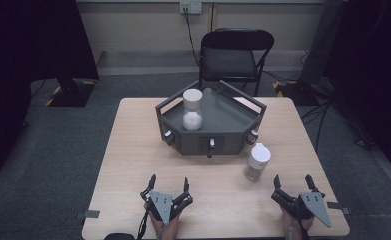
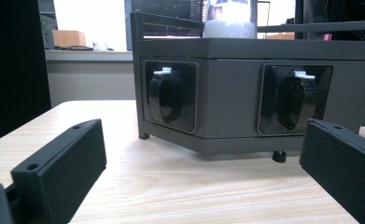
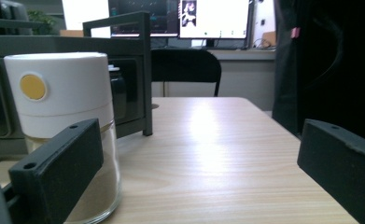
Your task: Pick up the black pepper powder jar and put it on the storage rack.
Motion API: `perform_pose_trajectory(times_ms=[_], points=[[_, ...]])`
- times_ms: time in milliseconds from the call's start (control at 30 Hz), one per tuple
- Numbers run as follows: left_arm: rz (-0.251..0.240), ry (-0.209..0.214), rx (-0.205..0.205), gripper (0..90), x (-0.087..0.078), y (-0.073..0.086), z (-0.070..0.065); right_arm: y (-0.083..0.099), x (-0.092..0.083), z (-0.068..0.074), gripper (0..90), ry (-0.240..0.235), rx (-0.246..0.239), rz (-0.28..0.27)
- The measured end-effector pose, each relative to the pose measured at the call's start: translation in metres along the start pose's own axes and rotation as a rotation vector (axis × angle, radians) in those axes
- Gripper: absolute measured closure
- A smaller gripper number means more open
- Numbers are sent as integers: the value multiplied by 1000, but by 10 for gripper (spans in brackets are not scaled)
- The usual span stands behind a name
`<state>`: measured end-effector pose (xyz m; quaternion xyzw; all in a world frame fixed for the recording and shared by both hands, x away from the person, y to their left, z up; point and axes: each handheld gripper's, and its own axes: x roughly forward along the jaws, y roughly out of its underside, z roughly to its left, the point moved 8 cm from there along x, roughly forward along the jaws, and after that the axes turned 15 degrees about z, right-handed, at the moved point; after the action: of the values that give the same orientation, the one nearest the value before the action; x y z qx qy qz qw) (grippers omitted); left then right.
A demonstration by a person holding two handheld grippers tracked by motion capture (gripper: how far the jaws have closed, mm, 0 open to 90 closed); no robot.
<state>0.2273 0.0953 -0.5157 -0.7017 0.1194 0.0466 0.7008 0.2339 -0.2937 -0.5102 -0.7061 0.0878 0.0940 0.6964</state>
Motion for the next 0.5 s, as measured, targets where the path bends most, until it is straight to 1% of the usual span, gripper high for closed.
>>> perform_pose_trajectory(times_ms=[67, 167, 200, 267, 367, 500], points=[[0, -1, 0, 0, 0, 0, 0, -4, 1, 0, 0, -20, 15, 10], [1, -3, 1, 0, 0, 0, 0, -12, 1, 1, 0, -61, 45, -1], [1, -3, 1, 0, 0, 0, 0, -17, 1, 3, 0, -75, 47, -4], [1, -3, 1, 0, 0, 0, 0, -25, 2, 7, 0, -95, 31, -23], [0, -2, -1, 0, 0, 0, 0, -40, 7, 14, 0, -130, 14, -34], [0, -3, -1, 0, 0, 0, 0, -53, 17, 28, 0, -169, -10, -33]])
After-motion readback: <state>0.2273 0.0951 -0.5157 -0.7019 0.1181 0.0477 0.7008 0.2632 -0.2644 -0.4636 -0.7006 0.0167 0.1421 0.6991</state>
